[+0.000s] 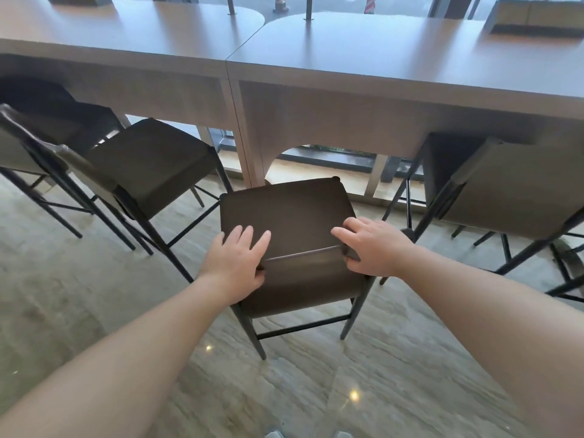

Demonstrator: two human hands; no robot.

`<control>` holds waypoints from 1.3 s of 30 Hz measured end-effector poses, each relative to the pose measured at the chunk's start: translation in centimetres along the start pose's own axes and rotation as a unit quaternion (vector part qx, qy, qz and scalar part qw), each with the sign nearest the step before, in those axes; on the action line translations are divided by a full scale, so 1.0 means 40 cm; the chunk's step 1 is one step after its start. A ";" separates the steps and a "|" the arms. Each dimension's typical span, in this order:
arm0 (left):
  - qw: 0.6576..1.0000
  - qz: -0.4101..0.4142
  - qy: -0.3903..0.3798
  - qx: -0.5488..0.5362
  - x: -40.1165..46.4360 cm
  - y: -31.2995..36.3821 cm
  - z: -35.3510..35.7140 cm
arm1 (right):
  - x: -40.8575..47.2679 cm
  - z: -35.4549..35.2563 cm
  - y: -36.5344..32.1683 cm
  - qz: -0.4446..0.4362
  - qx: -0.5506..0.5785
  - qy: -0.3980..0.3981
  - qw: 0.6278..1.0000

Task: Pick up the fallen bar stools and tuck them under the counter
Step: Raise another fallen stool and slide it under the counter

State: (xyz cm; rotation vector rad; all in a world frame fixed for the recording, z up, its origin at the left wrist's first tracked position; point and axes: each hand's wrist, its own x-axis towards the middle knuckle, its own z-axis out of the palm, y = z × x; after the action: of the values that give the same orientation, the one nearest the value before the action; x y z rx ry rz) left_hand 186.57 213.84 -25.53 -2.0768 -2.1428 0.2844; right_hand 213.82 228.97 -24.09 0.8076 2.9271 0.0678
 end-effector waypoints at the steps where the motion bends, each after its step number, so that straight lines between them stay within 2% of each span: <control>1: 1.000 -0.009 -0.004 0.011 -0.005 -0.006 0.000 | 0.001 -0.002 0.006 -0.003 -0.006 -0.003 1.000; 5: 0.999 -0.023 -0.015 0.031 -0.021 -0.032 0.000 | 0.001 0.000 0.026 -0.006 -0.017 -0.009 1.000; 11: 0.999 0.036 -0.016 0.037 -0.015 -0.040 -0.016 | -0.008 0.025 0.031 0.039 0.018 -0.002 0.999; 16: 0.994 0.095 0.036 0.035 0.003 -0.009 -0.053 | -0.028 0.031 0.063 0.064 0.030 -0.014 0.997; 20: 0.995 0.092 -0.017 0.026 0.059 0.017 -0.061 | -0.071 0.036 0.093 0.091 0.001 -0.021 0.996; 30: 0.977 0.204 0.006 0.058 0.257 0.044 -0.114 | -0.177 0.057 0.102 0.197 0.051 0.020 0.979; 35: 0.984 0.175 0.003 0.030 0.359 0.069 -0.136 | -0.188 0.073 0.111 0.250 0.064 0.054 0.965; 39: 0.984 0.177 -0.009 0.030 0.442 0.090 -0.147 | -0.180 0.078 0.139 0.277 0.074 0.046 0.957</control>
State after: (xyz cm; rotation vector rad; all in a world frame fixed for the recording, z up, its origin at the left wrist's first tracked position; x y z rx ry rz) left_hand 190.84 231.83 -21.17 -2.4190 -1.7382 0.4024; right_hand 223.15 230.10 -26.15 1.6654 2.7107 -0.0734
